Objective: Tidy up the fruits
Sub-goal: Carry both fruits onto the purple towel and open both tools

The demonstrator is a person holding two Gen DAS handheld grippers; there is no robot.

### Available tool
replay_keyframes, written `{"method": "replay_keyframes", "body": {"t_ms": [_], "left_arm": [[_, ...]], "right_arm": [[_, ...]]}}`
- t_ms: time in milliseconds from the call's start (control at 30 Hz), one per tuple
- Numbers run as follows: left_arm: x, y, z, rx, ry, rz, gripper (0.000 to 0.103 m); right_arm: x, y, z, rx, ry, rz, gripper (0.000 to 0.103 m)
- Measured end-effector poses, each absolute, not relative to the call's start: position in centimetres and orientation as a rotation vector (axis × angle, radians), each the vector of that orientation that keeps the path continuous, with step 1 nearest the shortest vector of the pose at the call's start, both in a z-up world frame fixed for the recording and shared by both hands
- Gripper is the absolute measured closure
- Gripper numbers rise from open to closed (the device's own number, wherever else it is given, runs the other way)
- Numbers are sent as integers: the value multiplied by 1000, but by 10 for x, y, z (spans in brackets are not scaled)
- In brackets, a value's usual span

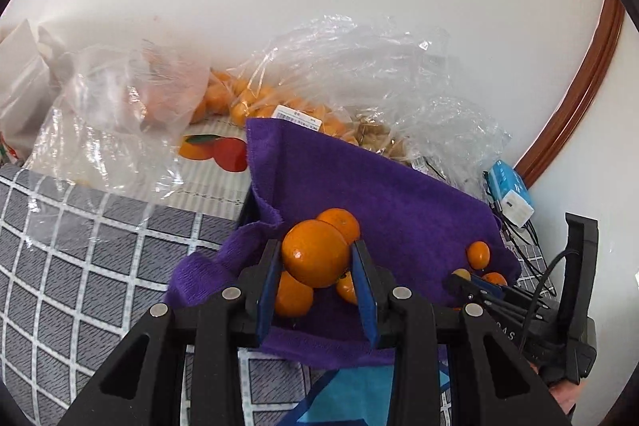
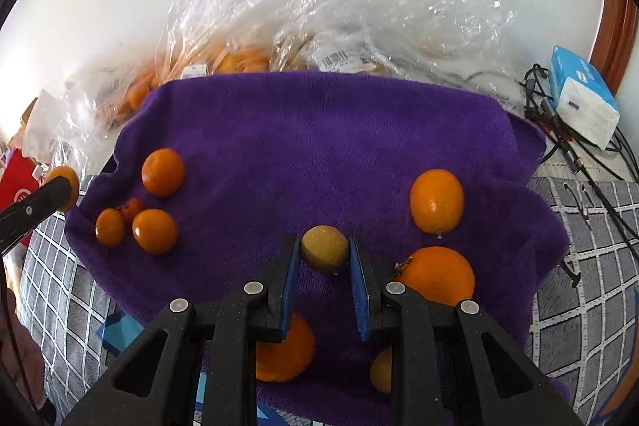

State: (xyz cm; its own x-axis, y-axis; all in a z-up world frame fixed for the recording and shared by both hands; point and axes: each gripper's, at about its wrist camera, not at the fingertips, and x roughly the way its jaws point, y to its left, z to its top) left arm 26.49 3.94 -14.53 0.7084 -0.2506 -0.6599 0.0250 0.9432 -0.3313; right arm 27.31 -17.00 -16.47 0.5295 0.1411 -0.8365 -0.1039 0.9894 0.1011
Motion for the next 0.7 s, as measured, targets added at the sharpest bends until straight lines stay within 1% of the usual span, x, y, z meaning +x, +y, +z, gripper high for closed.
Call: {"method": "replay_keyframes", "body": {"t_ms": [167, 200, 267, 333, 467, 700], "left_arm": [[280, 21, -156, -325, 804, -175, 70], [283, 17, -157, -321, 808, -183, 70], [288, 8, -157, -297, 806, -187, 70], [294, 0, -160, -278, 822, -177, 70], [306, -7, -168, -273, 862, -177, 70], [303, -17, -173, -212, 875, -153, 70]], "right_arm": [[267, -173, -160, 29, 1015, 146, 74], [264, -175, -155, 36, 1005, 148, 72], [256, -182, -143, 56, 973, 146, 58], [245, -190, -132, 74, 936, 141, 55], [232, -199, -126, 87, 917, 140, 55], [228, -212, -136, 118, 945, 121, 55]]}}
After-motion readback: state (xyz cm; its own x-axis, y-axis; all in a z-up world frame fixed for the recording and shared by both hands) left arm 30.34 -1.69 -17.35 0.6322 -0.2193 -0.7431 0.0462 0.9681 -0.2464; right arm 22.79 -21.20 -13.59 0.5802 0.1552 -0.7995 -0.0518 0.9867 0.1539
